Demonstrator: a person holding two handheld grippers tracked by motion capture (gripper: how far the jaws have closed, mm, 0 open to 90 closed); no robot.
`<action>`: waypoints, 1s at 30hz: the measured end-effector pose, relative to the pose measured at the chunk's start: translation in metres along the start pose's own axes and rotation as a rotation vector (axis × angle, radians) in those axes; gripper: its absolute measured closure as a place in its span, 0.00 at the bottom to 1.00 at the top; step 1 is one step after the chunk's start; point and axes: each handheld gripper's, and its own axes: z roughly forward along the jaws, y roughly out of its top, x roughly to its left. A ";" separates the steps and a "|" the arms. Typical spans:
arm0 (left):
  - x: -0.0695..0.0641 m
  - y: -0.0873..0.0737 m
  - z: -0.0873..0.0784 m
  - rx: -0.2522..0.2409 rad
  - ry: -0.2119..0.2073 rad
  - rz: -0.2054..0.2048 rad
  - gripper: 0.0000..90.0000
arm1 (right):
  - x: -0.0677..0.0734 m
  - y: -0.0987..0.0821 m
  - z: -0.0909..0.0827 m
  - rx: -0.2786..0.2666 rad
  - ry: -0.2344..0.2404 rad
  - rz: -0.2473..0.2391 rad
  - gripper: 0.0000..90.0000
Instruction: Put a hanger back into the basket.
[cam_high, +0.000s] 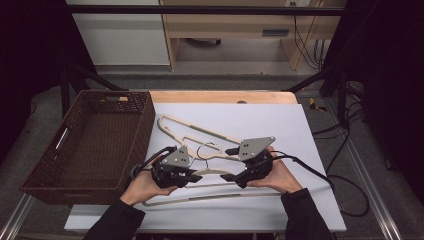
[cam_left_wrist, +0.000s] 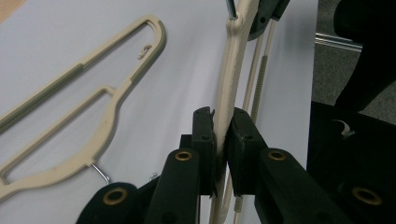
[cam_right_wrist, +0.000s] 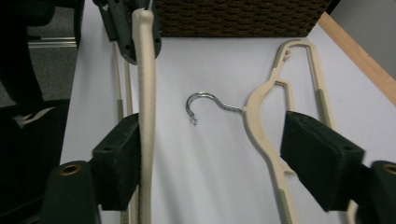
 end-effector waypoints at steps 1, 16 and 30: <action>0.000 0.001 0.001 0.006 -0.010 -0.006 0.92 | -0.001 0.000 0.000 -0.003 -0.006 -0.008 0.22; 0.004 0.002 0.002 0.007 -0.044 -0.043 0.92 | -0.009 0.016 -0.018 -0.149 -0.008 0.030 0.17; -0.008 -0.005 -0.010 0.018 0.053 -0.069 0.96 | -0.025 0.014 -0.029 -0.161 -0.181 0.143 0.18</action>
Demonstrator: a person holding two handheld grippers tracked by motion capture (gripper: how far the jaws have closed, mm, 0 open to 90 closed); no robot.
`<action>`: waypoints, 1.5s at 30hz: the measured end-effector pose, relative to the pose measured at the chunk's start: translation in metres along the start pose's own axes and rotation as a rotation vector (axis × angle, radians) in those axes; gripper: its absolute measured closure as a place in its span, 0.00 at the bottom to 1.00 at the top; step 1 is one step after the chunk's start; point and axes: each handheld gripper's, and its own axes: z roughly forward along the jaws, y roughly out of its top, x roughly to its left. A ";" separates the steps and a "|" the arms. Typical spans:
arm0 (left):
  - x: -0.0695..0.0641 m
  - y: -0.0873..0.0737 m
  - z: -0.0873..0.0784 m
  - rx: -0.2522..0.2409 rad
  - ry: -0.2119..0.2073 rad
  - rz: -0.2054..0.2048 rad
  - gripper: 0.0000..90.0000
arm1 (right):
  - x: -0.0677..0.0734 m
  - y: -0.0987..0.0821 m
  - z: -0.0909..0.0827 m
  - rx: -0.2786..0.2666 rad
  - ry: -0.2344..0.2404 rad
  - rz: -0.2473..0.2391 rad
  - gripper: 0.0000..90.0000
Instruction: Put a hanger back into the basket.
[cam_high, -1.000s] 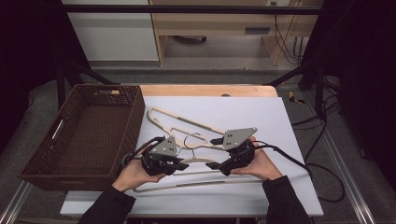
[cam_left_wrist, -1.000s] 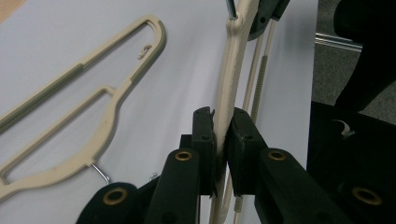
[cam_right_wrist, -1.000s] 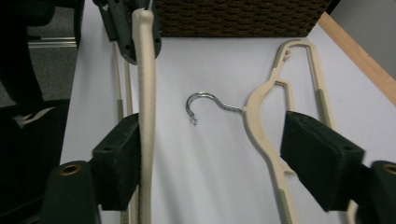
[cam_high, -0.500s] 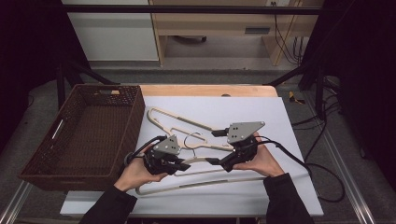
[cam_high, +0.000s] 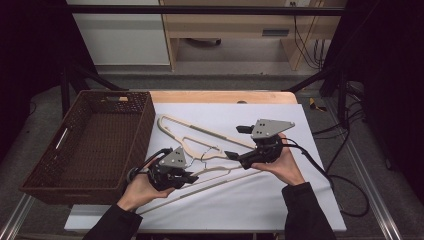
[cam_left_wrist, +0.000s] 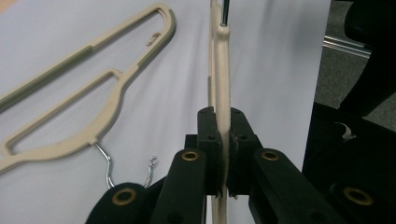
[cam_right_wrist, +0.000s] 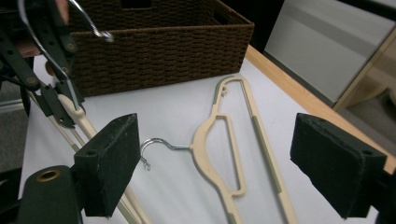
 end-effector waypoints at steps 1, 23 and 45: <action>0.000 0.000 0.000 0.000 0.000 0.000 0.96 | 0.000 0.000 0.000 0.000 0.000 0.000 0.18; 0.023 0.006 -0.103 -0.211 0.282 -0.179 0.95 | 0.010 -0.043 -0.027 -0.022 -0.167 0.194 0.10; 0.110 -0.069 -0.183 -0.194 0.489 -0.314 0.95 | 0.013 -0.066 -0.036 0.019 -0.209 0.235 0.08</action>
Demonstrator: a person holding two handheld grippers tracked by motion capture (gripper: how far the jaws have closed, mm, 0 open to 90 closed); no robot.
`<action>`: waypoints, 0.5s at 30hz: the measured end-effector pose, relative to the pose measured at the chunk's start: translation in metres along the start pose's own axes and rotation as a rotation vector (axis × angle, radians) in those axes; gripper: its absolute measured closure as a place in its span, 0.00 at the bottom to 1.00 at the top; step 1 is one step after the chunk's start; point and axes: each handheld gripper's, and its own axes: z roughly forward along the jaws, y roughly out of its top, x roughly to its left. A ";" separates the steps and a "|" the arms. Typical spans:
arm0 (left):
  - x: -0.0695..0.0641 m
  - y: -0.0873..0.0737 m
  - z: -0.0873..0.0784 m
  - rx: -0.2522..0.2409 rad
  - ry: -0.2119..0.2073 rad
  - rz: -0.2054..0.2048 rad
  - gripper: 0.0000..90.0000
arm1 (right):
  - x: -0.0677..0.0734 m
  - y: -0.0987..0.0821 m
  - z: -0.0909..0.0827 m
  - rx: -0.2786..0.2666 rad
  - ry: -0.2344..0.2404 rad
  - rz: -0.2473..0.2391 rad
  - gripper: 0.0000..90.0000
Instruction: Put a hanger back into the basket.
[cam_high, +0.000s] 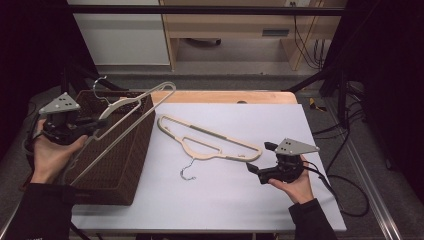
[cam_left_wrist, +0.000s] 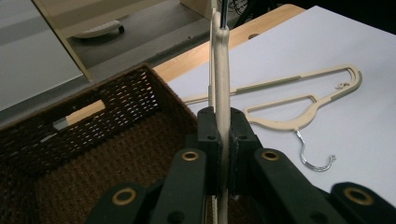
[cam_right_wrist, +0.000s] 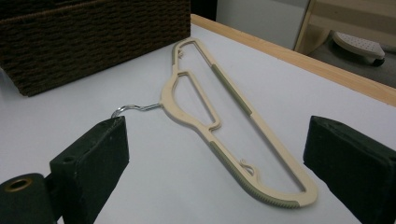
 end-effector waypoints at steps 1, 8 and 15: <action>0.004 -0.002 -0.002 0.006 0.007 0.005 0.95 | 0.000 0.000 0.000 0.003 -0.001 -0.002 0.08; 0.035 -0.024 -0.011 0.012 0.033 -0.044 0.95 | -0.002 -0.003 0.001 0.011 -0.006 0.010 0.08; 0.056 -0.032 -0.011 0.013 0.061 -0.084 0.95 | -0.001 -0.004 0.004 0.022 -0.005 0.003 0.08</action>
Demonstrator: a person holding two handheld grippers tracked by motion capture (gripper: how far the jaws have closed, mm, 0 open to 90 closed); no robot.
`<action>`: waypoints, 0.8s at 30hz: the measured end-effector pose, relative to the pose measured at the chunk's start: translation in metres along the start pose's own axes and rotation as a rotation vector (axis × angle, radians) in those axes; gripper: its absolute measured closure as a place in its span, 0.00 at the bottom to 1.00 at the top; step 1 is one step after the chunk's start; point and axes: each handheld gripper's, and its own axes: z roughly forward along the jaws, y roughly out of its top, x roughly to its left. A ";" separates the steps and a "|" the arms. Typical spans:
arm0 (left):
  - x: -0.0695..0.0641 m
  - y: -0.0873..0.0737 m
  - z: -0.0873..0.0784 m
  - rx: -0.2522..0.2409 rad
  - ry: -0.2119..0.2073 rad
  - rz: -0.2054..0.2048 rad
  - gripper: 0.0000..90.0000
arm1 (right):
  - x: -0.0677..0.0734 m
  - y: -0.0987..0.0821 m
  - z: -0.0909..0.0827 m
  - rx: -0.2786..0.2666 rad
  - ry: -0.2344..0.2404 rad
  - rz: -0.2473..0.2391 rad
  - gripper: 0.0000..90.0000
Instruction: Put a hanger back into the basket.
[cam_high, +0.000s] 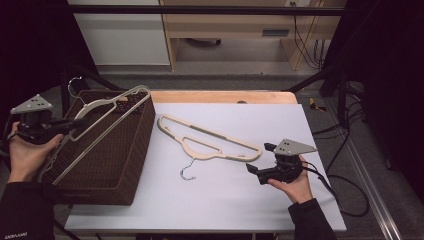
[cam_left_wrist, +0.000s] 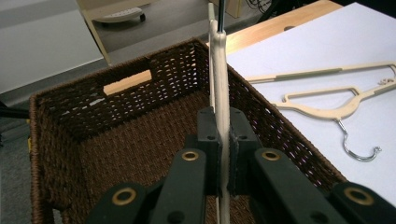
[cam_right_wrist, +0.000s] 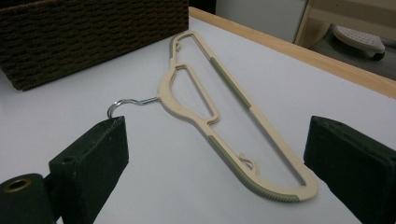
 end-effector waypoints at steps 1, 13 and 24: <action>0.000 0.000 0.000 0.000 0.000 0.000 0.95 | 0.000 0.000 0.000 0.003 0.002 0.001 0.07; 0.006 0.002 0.019 0.085 0.029 0.004 0.95 | 0.000 -0.001 0.001 0.009 0.007 0.002 0.07; 0.010 0.004 0.026 0.112 0.040 0.014 0.95 | 0.001 -0.002 0.004 0.018 0.014 0.000 0.07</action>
